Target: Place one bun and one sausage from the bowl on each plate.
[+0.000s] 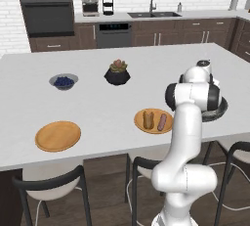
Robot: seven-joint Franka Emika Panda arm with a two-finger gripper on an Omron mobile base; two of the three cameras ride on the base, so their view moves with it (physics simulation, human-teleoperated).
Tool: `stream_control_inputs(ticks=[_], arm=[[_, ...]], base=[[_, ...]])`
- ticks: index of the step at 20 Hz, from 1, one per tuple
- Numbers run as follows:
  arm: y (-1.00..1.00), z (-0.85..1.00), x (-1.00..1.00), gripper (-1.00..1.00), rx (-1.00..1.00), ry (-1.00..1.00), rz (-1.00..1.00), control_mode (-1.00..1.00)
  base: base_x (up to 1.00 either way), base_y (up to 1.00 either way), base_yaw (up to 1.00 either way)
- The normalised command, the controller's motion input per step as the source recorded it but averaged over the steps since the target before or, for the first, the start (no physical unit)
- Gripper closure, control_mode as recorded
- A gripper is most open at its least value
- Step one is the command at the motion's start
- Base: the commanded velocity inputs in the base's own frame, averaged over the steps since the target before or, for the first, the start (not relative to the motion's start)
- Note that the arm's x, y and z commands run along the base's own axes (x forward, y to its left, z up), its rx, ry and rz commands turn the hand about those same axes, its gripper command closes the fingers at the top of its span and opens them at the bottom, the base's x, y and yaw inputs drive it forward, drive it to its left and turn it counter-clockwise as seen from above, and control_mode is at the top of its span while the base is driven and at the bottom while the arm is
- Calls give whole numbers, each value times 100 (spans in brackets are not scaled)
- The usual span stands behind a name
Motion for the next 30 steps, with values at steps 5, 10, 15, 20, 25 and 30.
stream_control_inputs(ticks=[5, 10, 15, 20, 25, 30], arm=[[-16, -26, 0, -100, 0, 9, 0, -100], [-3, -22, 9, -100, 0, 2, 0, -100], [0, -24, 12, -100, 0, 0, 0, -100], [0, -51, -6, -100, 0, 0, 0, -100], [0, -52, 0, -100, 0, 0, 0, -100], [-3, -37, 0, -100, 1, -1, 0, -100]], base=[[0, 0, 0], [0, 0, 0], [0, 0, 0], [0, 0, 0], [0, 0, 0], [0, 0, 0]])
